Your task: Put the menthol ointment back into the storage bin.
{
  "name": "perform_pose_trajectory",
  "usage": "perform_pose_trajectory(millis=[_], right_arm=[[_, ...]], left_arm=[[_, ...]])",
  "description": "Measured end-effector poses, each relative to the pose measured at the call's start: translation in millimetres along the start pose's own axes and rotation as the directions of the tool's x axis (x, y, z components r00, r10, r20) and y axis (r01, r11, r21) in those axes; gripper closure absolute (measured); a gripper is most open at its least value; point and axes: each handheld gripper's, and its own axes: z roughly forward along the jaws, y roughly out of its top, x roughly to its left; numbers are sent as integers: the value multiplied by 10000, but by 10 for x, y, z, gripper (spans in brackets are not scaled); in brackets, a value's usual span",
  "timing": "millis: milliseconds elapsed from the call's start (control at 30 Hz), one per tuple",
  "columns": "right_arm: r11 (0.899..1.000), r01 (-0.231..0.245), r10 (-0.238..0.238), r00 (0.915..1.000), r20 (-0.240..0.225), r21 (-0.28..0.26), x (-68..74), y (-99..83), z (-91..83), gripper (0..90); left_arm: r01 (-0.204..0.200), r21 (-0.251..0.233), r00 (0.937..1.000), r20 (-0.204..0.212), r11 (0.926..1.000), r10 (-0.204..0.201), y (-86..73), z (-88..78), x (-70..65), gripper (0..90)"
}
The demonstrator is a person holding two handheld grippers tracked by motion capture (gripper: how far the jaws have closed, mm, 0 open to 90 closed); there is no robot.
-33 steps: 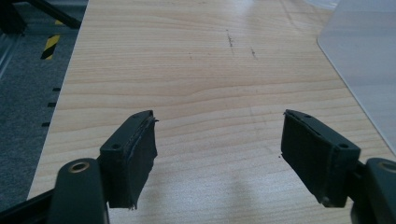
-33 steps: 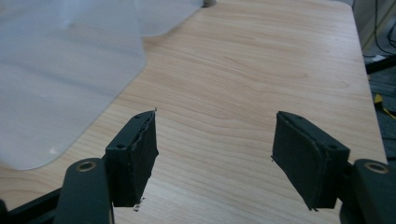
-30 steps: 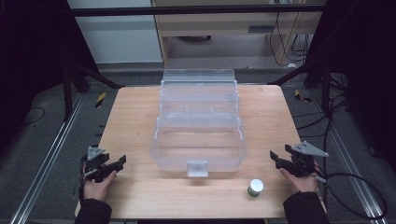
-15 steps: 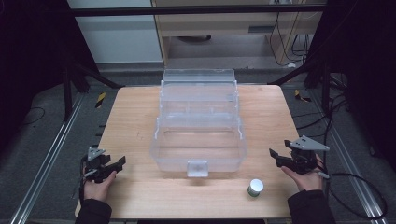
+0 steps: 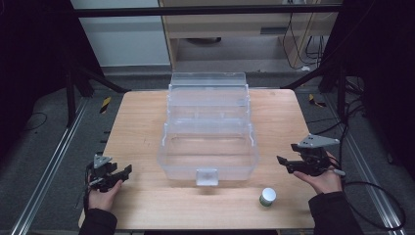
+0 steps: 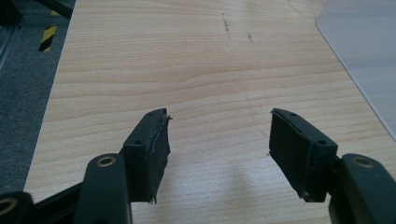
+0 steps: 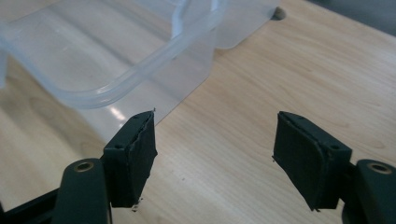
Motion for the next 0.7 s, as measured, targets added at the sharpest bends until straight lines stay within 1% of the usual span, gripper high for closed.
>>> perform_pose_trajectory(millis=[33, 67, 100, 133, 200, 233, 367, 400, 433, 467, 567, 633, 700], right_arm=[[9999, 138, -137, 9998, -122, 74, 14, 20, -12, 293], [9997, 170, -166, 9996, -220, 180, 26, 33, -20, 288], [9985, 465, -458, 9986, -264, 277, 53, 66, -42, 288], [9985, 465, -458, 9986, -264, 277, 53, 66, -42, 288], [9969, 683, -668, 9971, -374, 402, 74, 102, -69, 291], [9960, 816, -803, 9961, -366, 365, 88, 119, -83, 296], [9911, 1164, -1115, 9909, -754, 647, 134, 189, -124, 303], [9889, 1309, -1252, 9888, -809, 705, 147, 203, -131, 302], [9846, 1540, -1457, 9845, -979, 832, 170, 229, -143, 301], [9846, 1540, -1457, 9845, -979, 832, 170, 229, -143, 301], [9763, 1898, -1763, 9762, -1259, 1041, 209, 268, -155, 291], [9708, 2071, -1881, 9703, -1520, 1210, 235, 287, -155, 283], [9618, 2339, -2103, 9639, -1630, 1420, 261, 301, -150, 282]], left_arm=[[-34, 32, 10000, -5, 10000, 34, 0, -1, -3, 381], [-51, 22, 10000, -12, 10000, 51, 0, -2, -6, 382], [-65, 21, 10000, -10, 10000, 65, 2, -4, -9, 387], [-65, 21, 10000, -10, 10000, 65, 2, -4, -9, 389], [-95, 43, 9999, -45, 9999, 95, 2, -3, -10, 391], [-121, 71, 9999, -55, 9999, 121, 2, -3, -9, 392], [-131, 87, 9999, -73, 9999, 132, 1, -4, -9, 394], [-125, 87, 9999, -71, 9999, 126, 1, -4, -10, 394], [-143, 99, 9999, -74, 9998, 144, 1, -4, -11, 395], [-143, 99, 9999, -74, 9998, 144, 1, -4, -11, 396], [-170, 122, 9998, -51, 9998, 171, 1, 0, -14, 396], [-203, 139, 9998, -42, 9997, 203, 1, 2, -16, 396], [-203, 137, 9998, -44, 9997, 203, 0, 2, -17, 396]])
